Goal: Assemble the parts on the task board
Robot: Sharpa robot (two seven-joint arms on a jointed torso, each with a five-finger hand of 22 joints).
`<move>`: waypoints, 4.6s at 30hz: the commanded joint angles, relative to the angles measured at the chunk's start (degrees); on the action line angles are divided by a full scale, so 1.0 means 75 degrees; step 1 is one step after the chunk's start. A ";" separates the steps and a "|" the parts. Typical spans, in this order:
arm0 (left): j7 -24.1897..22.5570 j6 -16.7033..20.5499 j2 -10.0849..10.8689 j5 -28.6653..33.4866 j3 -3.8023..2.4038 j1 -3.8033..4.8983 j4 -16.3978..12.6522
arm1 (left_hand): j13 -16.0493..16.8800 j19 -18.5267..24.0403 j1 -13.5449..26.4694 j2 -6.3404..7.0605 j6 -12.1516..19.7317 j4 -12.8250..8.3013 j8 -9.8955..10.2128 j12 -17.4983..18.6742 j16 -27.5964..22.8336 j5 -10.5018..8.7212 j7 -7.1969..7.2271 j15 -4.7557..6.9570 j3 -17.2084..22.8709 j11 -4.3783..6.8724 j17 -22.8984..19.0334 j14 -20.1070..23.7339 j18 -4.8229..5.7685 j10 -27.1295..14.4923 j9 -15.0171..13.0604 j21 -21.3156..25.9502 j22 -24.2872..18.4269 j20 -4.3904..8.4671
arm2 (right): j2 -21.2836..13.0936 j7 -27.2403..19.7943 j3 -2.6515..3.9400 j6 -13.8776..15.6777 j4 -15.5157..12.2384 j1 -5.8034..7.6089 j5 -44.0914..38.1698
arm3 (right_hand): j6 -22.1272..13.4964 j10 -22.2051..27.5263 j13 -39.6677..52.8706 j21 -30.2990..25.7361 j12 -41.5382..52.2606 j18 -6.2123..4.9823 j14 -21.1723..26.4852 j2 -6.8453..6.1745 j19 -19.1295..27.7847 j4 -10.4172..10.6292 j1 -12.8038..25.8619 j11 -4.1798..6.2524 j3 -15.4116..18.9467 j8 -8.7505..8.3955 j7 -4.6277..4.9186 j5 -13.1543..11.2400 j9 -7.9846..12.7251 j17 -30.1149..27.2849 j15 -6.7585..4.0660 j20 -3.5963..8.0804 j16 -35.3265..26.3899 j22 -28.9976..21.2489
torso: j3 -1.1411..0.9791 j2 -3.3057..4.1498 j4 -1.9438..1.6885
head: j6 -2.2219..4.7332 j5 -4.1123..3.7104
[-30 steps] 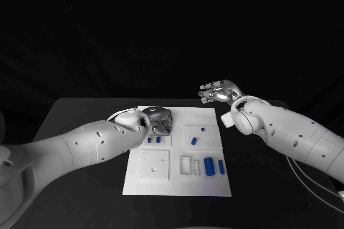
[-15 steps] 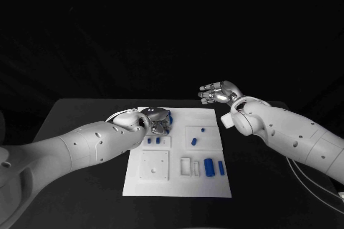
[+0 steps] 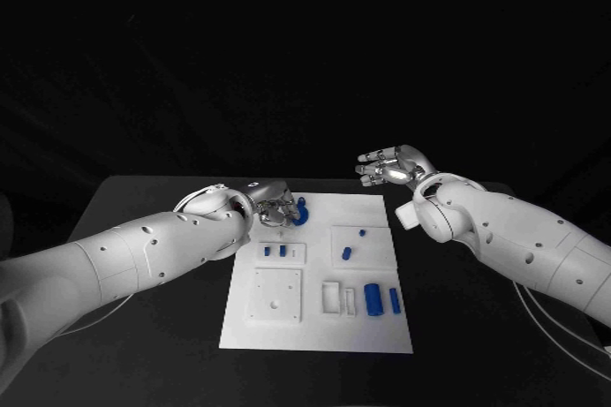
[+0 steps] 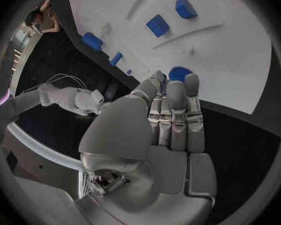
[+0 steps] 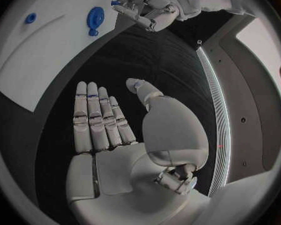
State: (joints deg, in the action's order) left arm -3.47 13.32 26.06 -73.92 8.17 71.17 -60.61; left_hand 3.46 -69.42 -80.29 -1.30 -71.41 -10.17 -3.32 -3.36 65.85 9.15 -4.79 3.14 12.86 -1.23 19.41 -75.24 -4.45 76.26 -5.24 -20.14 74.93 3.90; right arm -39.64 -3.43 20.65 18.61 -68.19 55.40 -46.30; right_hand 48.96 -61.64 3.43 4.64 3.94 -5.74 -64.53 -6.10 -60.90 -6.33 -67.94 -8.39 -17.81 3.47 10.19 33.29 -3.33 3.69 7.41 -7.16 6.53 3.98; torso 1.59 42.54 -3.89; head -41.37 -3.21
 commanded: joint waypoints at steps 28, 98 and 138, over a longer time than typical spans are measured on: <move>0.0167 -0.0333 0.0796 0.0245 -0.0026 -0.0024 -0.0445 | 0.0006 -0.0035 -0.0004 -0.0072 0.0032 -0.0021 -0.0042 -0.0001 -0.0097 -0.0013 -0.0018 -0.0007 -0.0108 -0.0036 0.0001 -0.0071 0.0004 0.0002 0.0014 0.0019 0.0147 0.0043 | -0.0086 -0.0055 0.0004 -0.0087 -0.0019 0.0002 0.0032 | 0.0006 0.0022 -0.0011 -0.0026 -0.0032 -0.0066 0.0045 0.0027 0.0036 0.0032 0.0037 -0.0001 -0.0002 -0.0029 -0.0007 0.0016 0.0007 -0.0010 -0.0005 -0.0004 -0.0024 -0.0010 | -0.0004 0.0024 0.0033 | -0.0009 0.0115; 0.0560 -0.0910 0.0278 -0.0278 0.0135 -0.0128 0.0014 | 0.0009 0.0025 -0.0040 -0.0099 0.0683 0.0097 -0.0037 -0.0005 -0.0177 -0.0046 -0.0142 -0.0092 0.0000 -0.0145 0.0007 0.0034 -0.0038 -0.0249 0.0179 0.0020 0.0161 -0.0042 | -0.0065 -0.0064 0.0005 -0.0147 -0.0007 0.0002 0.0029 | -0.0006 0.0026 -0.0011 -0.0026 -0.0033 -0.0067 0.0054 0.0029 0.0038 0.0048 0.0053 -0.0003 -0.0012 -0.0031 -0.0007 0.0033 0.0008 -0.0010 -0.0002 -0.0005 -0.0026 -0.0010 | -0.0007 0.0022 0.0026 | -0.0062 0.0041; 0.0618 -0.0748 0.0414 -0.0243 0.0146 -0.0127 0.0005 | 0.0018 -0.0027 0.0051 0.0296 0.2150 0.0107 -0.0019 -0.0011 -0.0083 -0.0227 0.0029 -0.0015 0.0230 -0.0025 0.0029 0.0009 0.0055 -0.0019 0.0234 -0.0004 0.0136 0.0028 | -0.0080 -0.0098 0.0004 -0.0154 0.0054 0.0001 -0.0145 | 0.0139 0.0091 -0.0012 -0.0030 -0.0031 -0.0084 0.0128 0.0020 0.0110 -0.0056 -0.0092 -0.0018 -0.0015 -0.0022 -0.0015 -0.0035 0.0001 -0.0011 0.0022 -0.0035 -0.0029 -0.0009 | -0.0001 0.0018 0.0028 | -0.0051 -0.0004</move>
State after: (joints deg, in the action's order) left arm 0.98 7.50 29.16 -75.82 9.29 70.21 -60.57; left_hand 3.53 -69.41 -80.13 0.38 -55.58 -9.34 -3.72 -3.37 65.01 7.70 -4.57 2.74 14.27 -1.32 19.58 -75.22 -4.41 75.73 -3.55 -20.40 74.92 3.88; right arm -40.26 -3.44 20.65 18.26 -67.78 55.40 -46.19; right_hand 49.45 -61.02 3.44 4.42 3.94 -5.74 -63.76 -5.96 -60.27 -6.38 -68.08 -8.60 -17.86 3.47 10.01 33.29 -3.33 3.69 7.76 -7.38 6.32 3.93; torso 1.60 42.65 -3.68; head -41.85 -3.13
